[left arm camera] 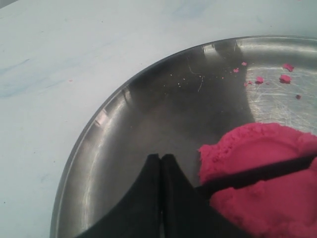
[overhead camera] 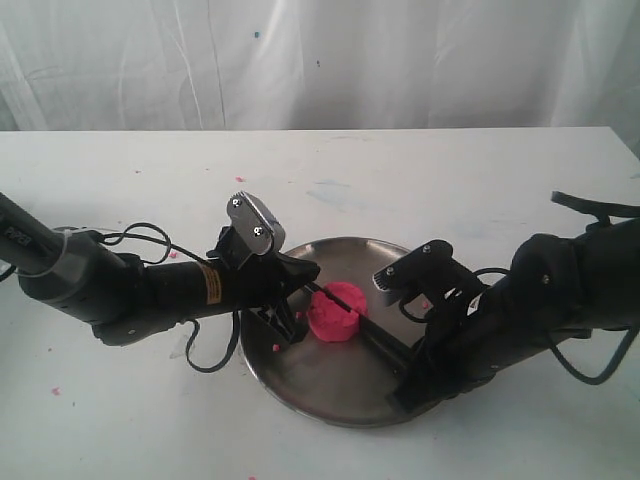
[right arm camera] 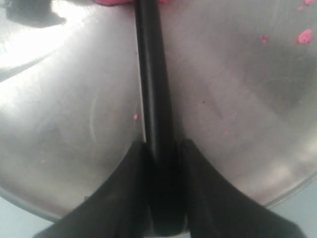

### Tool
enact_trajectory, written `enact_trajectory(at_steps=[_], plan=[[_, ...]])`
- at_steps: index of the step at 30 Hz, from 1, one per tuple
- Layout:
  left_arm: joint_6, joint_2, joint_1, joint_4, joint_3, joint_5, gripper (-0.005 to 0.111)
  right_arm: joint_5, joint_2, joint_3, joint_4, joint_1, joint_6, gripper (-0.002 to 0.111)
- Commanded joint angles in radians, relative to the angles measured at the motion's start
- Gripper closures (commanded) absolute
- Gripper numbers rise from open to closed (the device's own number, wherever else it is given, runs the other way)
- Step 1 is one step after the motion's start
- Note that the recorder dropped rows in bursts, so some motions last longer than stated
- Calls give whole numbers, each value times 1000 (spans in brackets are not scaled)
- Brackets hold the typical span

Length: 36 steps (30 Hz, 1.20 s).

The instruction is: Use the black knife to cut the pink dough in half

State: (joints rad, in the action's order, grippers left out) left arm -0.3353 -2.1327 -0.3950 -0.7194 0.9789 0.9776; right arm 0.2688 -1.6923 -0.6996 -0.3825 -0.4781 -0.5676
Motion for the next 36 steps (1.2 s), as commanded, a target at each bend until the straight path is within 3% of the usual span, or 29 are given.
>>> enact_trajectory(at_steps=[1, 9, 13, 17, 26, 30, 33, 36], plan=[[-1, -13, -2, -49, -12, -67, 107, -27, -13, 3, -13, 9, 24, 108], [11, -13, -2, -47, -12, -88, 107, -22, -13, 3, -13, 9, 24, 108], [75, 17, 13, -39, -12, -20, 107, -13, -13, 3, -13, 9, 24, 108], [75, 106, 36, -28, -12, 65, 107, -13, -13, 3, -13, 9, 24, 108], [107, 340, 93, -45, -52, 59, 107, -13, -13, 3, -13, 9, 24, 108], [301, 474, 95, 72, -121, -65, 107, -13, -13, 3, -13, 9, 24, 108], [449, 566, 95, 247, -166, -146, 107, -18, -13, 1, -13, 9, 24, 108], [456, 666, 95, 400, -220, -195, 107, -18, -13, -7, -13, 9, 24, 108]])
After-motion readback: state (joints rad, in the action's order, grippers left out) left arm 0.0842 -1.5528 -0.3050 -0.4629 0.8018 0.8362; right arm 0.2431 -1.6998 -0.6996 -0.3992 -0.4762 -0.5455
